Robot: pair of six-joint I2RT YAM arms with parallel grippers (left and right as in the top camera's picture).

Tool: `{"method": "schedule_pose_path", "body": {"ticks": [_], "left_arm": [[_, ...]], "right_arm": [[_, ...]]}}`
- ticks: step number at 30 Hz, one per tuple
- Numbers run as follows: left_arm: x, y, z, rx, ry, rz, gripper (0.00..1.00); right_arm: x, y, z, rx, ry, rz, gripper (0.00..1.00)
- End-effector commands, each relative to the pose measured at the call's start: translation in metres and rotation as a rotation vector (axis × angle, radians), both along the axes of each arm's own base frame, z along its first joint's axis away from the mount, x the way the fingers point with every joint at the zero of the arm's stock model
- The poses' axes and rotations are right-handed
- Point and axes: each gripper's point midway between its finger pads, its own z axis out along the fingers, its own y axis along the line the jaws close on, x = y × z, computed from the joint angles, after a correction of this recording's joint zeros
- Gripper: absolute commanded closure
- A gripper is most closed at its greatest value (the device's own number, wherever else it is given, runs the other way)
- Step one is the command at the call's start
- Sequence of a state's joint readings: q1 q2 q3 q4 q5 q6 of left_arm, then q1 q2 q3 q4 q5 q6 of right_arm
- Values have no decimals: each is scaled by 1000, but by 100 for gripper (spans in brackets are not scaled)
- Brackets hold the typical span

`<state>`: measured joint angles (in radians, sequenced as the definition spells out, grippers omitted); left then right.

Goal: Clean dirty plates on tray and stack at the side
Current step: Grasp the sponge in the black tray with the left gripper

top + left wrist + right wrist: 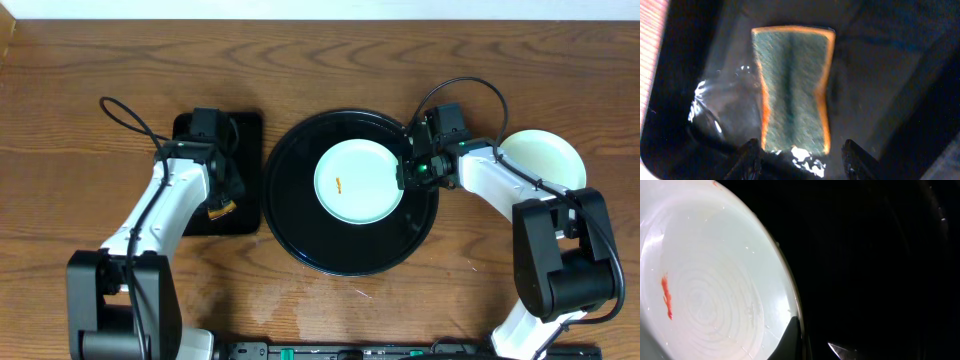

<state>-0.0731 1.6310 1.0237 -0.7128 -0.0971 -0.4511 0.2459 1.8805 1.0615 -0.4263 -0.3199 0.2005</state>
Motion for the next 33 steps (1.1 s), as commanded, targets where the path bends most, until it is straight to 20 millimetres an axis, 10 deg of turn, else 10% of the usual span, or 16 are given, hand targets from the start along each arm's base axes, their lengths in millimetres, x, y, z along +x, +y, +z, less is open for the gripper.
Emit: {"method": "schedule_pose_path", "body": {"ticks": [1,4,8,17,22,33], "left_arm": [[1,21,-17,70,20,76,46],[2,23,-39,46,50,96,54],[2,14,-61,-45,93,98,92],[26,-38,-19,-293,-5,-254,92],[31,-33,15,-254,-87,-270,64],[-5,-21,-32,-210,69,-149,56]], "right_arm": [[-6,-11,-10,-64,17,3,99],[-6,-11,-10,-64,17,3,99],[-6,-11,-10,-64,17,3,99],[-5,-11,-10,-64,17,3,99],[-6,-11,-10,-64,17,2,99],[-5,-11,-10,-64,17,2,99]]}}
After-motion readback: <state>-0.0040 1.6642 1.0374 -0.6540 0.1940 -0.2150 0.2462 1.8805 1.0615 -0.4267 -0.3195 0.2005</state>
